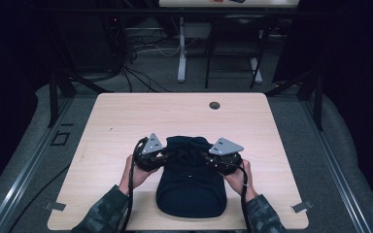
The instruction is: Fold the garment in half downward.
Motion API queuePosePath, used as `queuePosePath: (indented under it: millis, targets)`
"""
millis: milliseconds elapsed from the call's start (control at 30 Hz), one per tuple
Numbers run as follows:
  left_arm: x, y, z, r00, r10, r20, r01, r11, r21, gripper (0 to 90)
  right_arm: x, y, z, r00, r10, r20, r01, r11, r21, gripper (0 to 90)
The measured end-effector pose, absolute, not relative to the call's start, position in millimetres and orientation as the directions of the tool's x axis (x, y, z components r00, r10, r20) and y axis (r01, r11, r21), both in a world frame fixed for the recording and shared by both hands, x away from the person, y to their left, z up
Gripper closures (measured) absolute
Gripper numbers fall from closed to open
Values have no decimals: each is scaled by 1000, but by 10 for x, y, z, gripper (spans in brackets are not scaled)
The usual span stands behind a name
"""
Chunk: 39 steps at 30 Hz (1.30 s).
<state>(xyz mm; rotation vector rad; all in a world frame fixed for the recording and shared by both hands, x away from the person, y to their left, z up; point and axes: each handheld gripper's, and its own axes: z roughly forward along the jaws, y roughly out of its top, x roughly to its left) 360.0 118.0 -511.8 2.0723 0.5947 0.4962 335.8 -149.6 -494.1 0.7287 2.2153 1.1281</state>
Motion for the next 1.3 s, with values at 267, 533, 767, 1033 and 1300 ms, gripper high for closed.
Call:
queuePosePath:
  millis: [267, 533, 767, 1033, 1300]
  targets:
    - [3442, 1157, -5136, 775, 579, 252, 127, -534, 836, 776, 3357, -1538, -4955, -738, 663, -124, 312, 499, 809, 557]
    - [3336, 1113, -5131, 753, 565, 338, 68, -577, 814, 776, 3305, -1550, -5012, -752, 648, -117, 332, 526, 783, 563]
    - [3209, 1054, -5173, 729, 524, 441, -8, -637, 771, 774, 3172, -1530, -5131, -749, 649, -135, 339, 550, 764, 563]
    - [3127, 1050, -5138, 774, 497, 393, 10, -630, 777, 750, 3055, -1552, -5195, -749, 647, -145, 340, 563, 753, 560]
    - [3085, 1097, -5184, 819, 475, 321, 52, -619, 784, 729, 2891, -1577, -5186, -724, 659, -205, 278, 551, 787, 560]
